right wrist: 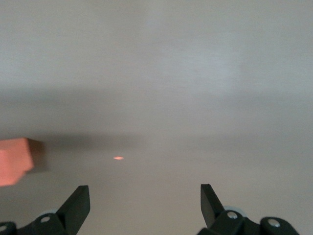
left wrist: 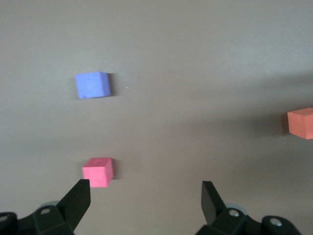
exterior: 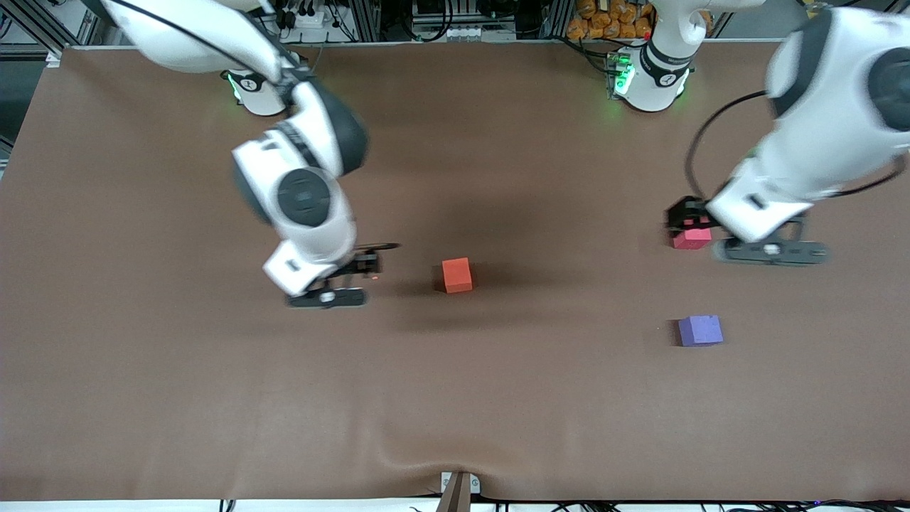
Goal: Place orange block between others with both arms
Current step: 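Set down the orange cube while the left gripper reaches toward it, then close the left gripper on the orange cube while the right gripper withdraws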
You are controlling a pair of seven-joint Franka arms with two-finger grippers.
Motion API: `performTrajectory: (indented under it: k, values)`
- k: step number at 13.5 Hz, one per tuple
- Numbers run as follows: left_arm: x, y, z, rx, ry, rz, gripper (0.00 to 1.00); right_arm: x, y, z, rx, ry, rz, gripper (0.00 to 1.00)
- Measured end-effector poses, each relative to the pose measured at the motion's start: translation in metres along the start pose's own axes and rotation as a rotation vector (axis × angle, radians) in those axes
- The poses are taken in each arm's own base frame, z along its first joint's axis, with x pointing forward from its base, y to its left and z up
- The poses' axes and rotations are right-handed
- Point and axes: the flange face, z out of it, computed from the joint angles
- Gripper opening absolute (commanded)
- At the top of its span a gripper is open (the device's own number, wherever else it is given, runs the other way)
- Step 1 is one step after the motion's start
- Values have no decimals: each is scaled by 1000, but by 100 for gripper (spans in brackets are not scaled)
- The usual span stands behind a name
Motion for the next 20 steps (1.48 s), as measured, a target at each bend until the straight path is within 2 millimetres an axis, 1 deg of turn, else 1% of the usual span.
performTrajectory:
  k: [2, 3, 5, 6, 7, 8, 9, 11, 12, 13, 14, 16, 17, 18, 20]
  values:
    - [4, 59, 24, 8, -12, 0, 100, -1, 46, -13, -14, -24, -19, 100]
    - [9, 91, 41, 6, -17, -12, 100, -5, 64, -20, 1, -35, -30, 100]
    - [22, 149, 86, -14, -6, -63, 100, -14, 105, -36, 61, -53, -49, 100]
    - [26, 179, 110, -33, 12, -109, 100, -19, 130, -44, 86, -55, -51, 100]
    - [29, 206, 134, -56, 34, -160, 100, -26, 153, -52, 104, -52, -44, 100]
    - [29, 228, 155, -79, 52, -197, 100, -34, 170, -61, 117, -47, -35, 100]
    - [27, 249, 172, -98, 63, -219, 100, -44, 176, -69, 119, -39, -32, 100]
    - [20, 286, 197, -117, 62, -279, 100, -61, 172, -84, 100, -29, -51, 100]
    - [15, 302, 207, -128, 64, -300, 100, -67, 171, -89, 93, -25, -78, 100]
    - [10, 316, 217, -133, 63, -310, 100, -69, 174, -94, 89, -18, -118, 100]
    - [5, 325, 227, -130, 58, -309, 100, -70, 183, -97, 87, -8, -165, 100]
    - [4, 329, 244, -117, 44, -309, 100, -68, 214, -103, 65, 10, -267, 100]
    - [4, 329, 254, -109, 34, -310, 100, -68, 230, -109, 33, 14, -314, 100]
    - [3, 330, 266, -101, 24, -310, 100, -69, 244, -121, -4, 14, -346, 100]
    - [1, 335, 283, -104, 22, -319, 100, -75, 253, -143, -30, 2, -350, 100]
